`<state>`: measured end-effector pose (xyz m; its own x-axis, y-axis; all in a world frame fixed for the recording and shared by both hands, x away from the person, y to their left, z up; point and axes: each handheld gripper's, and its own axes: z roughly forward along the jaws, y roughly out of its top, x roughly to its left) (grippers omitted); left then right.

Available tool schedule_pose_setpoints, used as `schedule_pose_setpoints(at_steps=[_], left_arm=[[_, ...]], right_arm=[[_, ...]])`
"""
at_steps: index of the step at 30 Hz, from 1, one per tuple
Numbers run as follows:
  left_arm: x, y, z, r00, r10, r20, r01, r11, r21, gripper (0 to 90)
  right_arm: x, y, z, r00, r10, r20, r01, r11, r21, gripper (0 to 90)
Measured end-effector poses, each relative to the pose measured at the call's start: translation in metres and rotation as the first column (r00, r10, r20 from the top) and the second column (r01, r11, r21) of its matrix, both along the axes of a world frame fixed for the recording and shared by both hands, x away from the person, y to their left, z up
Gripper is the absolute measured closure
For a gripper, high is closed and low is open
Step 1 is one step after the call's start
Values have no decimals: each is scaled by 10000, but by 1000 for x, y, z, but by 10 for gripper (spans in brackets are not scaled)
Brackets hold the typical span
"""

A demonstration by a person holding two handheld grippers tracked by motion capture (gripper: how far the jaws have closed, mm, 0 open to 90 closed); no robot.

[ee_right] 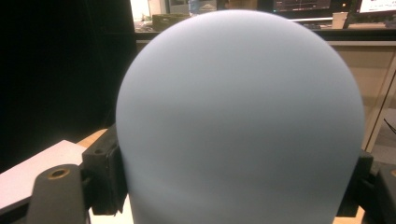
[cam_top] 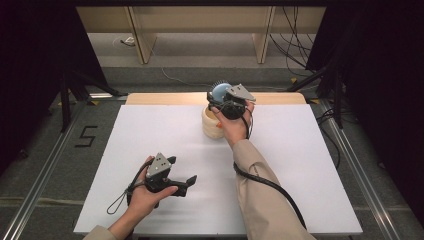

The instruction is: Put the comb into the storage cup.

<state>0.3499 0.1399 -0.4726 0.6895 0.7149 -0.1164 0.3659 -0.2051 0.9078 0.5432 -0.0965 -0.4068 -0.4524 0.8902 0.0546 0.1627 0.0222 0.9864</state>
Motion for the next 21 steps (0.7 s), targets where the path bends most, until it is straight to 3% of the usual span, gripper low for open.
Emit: schedule_pose_setpoints(at_steps=[21], left_arm=[[0, 0, 0, 10000, 1, -17, -1, 10000, -26, 0]], right_arm=[[-11, -1, -1, 9998, 96, 194, -94, 9999, -87, 181]])
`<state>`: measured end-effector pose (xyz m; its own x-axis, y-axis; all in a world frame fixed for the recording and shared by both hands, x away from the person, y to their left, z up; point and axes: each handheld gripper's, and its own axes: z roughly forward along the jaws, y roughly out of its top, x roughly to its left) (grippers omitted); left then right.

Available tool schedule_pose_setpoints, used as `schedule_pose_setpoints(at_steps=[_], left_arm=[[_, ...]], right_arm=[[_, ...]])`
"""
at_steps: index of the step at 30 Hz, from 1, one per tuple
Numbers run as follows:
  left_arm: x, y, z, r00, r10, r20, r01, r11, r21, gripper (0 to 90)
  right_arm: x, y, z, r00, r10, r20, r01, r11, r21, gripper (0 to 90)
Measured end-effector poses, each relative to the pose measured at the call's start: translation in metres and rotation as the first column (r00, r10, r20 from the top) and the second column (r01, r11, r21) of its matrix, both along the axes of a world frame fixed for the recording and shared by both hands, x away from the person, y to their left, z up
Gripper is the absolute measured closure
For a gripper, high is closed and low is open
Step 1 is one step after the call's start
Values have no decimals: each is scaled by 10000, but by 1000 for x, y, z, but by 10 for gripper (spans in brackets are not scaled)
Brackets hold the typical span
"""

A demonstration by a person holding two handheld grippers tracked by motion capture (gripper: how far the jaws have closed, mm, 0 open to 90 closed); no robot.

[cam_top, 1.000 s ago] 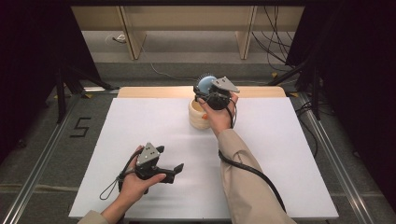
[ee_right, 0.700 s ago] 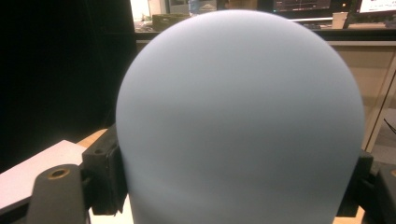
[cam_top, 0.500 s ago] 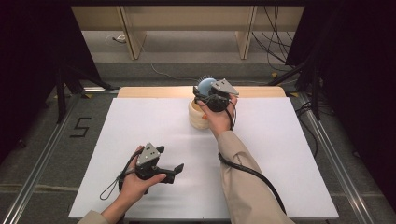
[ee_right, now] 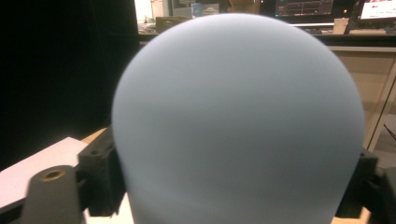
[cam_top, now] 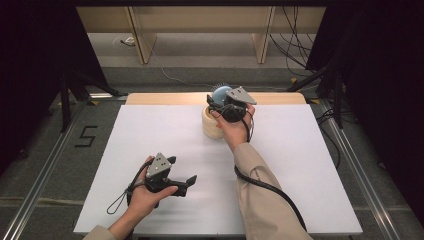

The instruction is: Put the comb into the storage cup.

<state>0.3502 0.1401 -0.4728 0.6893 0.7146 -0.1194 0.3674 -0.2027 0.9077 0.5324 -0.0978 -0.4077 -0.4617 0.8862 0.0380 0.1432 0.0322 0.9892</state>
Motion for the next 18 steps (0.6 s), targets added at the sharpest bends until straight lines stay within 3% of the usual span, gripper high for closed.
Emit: schedule_pose_setpoints(at_steps=[12, 18], left_arm=[[0, 0, 0, 10000, 8, 10, -8, 10000, 7, 0], [0, -1, 1, 10000, -16, 8, 16, 10000, -7, 0]], right_arm=[[-1, -2, -2, 10000, 43, -85, -41, 9998, 183, 147], [-1, -2, -1, 9999, -49, -148, 52, 9998, 184, 84]])
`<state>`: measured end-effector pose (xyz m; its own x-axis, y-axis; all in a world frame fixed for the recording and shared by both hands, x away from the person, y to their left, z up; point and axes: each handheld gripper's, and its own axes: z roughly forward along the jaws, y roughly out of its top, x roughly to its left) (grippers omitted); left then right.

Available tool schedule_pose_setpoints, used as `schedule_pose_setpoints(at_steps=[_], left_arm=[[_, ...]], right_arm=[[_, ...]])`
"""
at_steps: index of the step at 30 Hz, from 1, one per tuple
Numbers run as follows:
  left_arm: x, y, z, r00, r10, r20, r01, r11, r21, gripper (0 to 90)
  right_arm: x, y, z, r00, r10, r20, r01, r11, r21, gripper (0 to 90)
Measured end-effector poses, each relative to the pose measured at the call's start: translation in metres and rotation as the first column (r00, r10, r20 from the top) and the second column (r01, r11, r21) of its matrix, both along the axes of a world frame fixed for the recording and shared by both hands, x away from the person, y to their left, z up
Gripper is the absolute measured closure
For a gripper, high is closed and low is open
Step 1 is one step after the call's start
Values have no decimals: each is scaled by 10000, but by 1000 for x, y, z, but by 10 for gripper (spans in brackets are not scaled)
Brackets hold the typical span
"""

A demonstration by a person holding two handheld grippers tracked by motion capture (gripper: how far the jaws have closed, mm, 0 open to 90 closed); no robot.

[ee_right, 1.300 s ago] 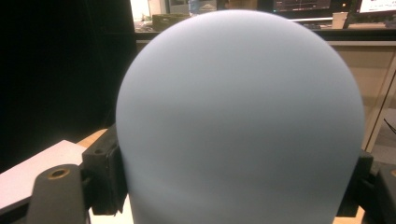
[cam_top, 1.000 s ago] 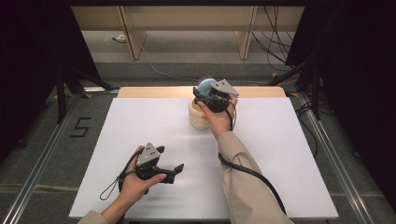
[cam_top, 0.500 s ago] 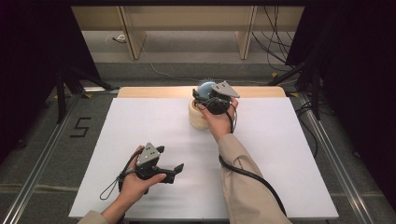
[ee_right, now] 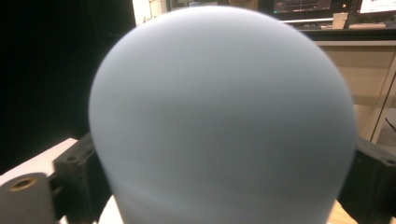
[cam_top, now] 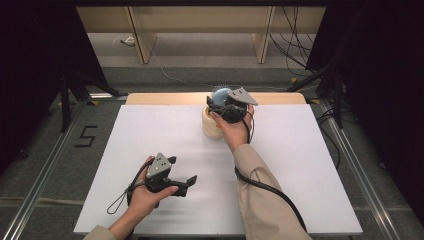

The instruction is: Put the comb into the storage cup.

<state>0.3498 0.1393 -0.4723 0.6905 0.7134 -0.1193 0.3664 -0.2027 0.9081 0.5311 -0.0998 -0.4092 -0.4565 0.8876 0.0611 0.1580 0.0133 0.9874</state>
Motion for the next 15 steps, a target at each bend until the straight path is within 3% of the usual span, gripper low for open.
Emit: schedule_pose_setpoints(at_steps=[15], left_arm=[[1, 0, 0, 10000, 32, -3, -32, 10000, 11, 0]], right_arm=[[-7, -3, 10, 9995, 263, 175, -260, 9996, -146, 72]])
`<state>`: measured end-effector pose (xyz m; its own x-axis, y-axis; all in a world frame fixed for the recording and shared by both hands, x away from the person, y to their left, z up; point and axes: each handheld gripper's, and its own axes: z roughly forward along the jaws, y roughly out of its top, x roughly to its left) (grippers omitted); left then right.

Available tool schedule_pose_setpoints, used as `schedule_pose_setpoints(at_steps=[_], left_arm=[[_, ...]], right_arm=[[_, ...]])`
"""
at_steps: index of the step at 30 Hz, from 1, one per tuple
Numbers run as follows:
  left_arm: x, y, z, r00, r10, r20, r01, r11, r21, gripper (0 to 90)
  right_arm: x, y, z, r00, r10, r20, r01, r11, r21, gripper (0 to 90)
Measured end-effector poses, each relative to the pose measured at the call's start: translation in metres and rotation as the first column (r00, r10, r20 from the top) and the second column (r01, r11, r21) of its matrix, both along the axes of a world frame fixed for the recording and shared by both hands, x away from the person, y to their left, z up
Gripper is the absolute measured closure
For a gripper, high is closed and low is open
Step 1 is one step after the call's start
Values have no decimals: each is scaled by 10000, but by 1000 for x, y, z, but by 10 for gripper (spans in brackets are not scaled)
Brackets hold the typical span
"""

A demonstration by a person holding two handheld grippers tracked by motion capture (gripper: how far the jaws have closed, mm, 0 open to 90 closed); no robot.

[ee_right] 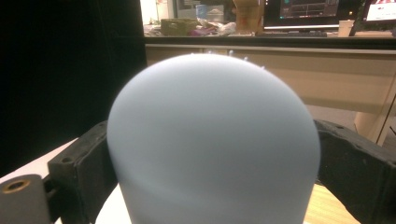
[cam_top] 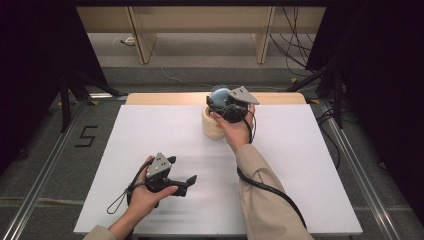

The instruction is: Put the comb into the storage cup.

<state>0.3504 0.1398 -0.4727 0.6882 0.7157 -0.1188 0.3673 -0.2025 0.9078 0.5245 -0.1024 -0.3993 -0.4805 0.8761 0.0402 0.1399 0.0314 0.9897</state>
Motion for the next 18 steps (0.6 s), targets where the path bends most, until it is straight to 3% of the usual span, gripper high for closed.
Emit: schedule_pose_setpoints(at_steps=[18], left_arm=[[1, 1, 0, 10000, 36, -12, -36, 10000, 0, 0]], right_arm=[[-11, -12, 9, 9998, 196, -54, -197, 9997, -144, 65]])
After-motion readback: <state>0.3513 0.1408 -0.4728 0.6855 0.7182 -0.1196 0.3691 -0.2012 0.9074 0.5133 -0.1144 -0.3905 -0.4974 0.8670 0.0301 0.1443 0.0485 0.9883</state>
